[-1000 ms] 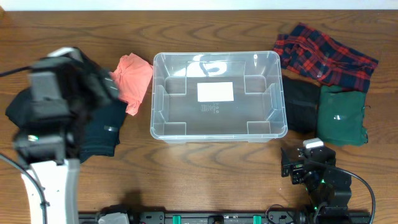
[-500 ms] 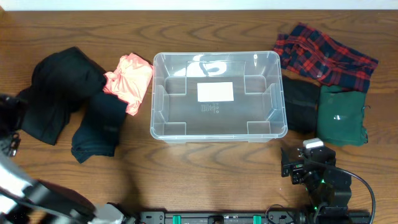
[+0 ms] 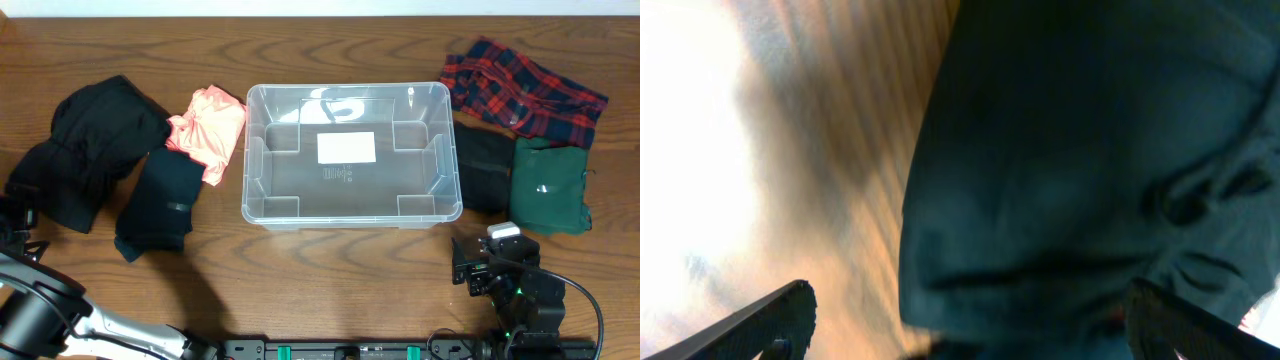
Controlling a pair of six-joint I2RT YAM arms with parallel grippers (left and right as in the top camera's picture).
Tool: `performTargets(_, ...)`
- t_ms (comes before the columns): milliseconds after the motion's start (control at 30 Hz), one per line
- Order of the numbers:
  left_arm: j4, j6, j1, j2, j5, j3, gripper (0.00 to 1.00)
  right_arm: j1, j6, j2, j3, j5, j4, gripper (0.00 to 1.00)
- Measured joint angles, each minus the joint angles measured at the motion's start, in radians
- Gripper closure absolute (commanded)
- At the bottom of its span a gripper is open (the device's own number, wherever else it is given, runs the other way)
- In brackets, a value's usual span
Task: Pack container
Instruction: 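Reach the left gripper to the large black garment and grasp it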
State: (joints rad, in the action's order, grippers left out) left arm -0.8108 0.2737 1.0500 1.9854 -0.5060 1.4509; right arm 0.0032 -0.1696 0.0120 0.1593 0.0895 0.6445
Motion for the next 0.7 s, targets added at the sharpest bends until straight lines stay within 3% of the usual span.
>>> performTargets(400, 0.163, -0.043, -0.008, 0.116, -0.024, 0.004, 0.02, 0.0, 0.0, 0.0, 0.0, 0.0, 0.0, 0.01)
performTargets(600, 0.232, -0.06, -0.075, 0.133, -0.056, 0.013, 0.01, 0.0, 0.0, 0.0, 0.0, 0.0, 0.0, 0.01)
performTargets(700, 0.244, -0.07, -0.124, 0.14, -0.061, 0.019, 0.19, 0.0, 0.0, 0.0, 0.0, 0.0, 0.0, 0.01)
